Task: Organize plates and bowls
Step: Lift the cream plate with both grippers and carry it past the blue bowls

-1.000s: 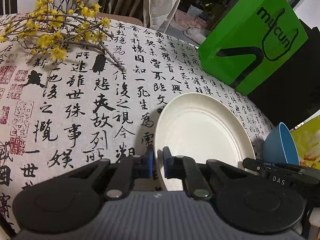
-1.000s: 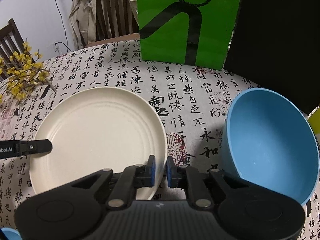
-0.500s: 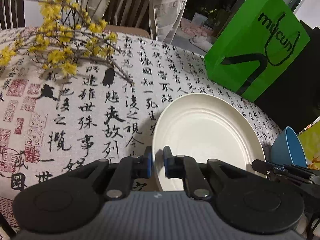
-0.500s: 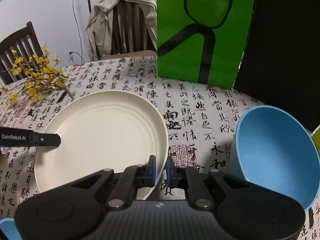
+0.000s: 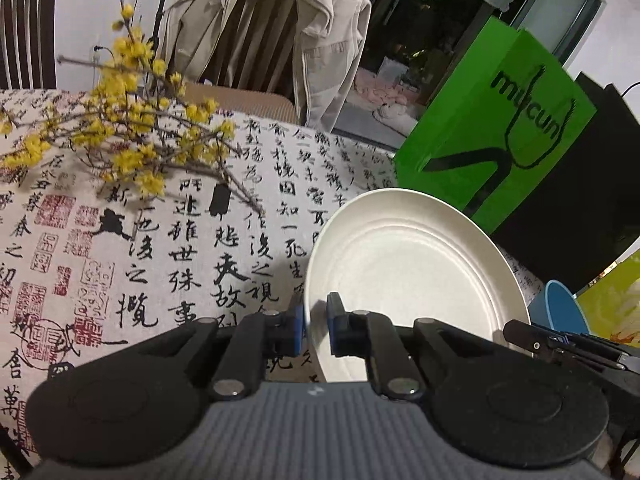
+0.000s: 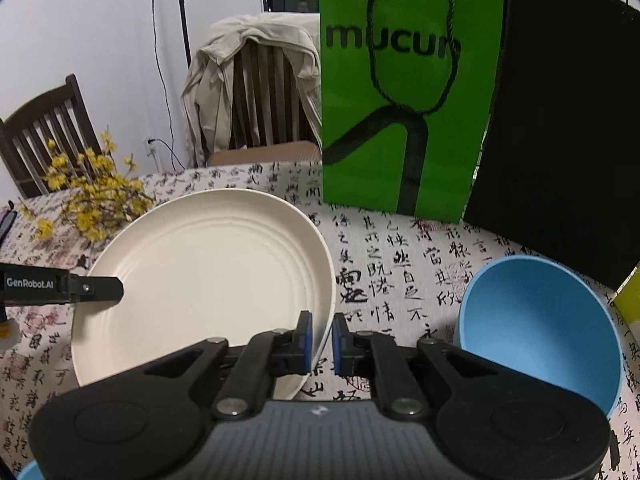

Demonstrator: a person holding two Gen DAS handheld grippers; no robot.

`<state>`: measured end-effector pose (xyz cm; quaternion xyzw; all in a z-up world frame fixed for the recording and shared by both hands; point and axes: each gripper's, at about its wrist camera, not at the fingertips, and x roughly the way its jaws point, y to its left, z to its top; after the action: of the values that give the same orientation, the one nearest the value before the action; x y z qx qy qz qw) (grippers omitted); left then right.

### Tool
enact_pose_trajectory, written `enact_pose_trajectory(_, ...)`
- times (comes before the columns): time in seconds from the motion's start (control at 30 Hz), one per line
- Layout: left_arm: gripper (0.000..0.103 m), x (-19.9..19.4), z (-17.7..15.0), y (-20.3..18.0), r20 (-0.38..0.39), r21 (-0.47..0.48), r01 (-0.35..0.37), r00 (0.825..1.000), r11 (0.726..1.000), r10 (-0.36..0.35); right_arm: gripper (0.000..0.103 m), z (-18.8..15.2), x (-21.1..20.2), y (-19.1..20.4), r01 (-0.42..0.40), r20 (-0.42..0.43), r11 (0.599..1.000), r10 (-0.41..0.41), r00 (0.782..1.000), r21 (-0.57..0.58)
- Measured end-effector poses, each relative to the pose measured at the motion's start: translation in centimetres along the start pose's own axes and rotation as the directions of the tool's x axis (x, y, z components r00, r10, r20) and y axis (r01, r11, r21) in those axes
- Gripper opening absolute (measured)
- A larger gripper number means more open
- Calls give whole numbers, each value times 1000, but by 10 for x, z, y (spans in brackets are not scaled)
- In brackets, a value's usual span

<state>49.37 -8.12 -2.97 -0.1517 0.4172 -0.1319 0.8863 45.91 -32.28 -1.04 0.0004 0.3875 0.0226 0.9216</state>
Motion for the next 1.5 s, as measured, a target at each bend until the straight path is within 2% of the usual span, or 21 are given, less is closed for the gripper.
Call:
enact_pose_trajectory(0.53, 11, -41, -1, -15, 87, 32, 10, 996, 999, -13, 10, -2, -37, 1, -13, 55, 1000, 12, 998, 13)
enact_pose_trajectory(1.5, 11, -126, -28, -23, 144, 59, -37, 989, 998, 28, 10, -25, -115, 25, -45, 111, 999, 45, 993, -1)
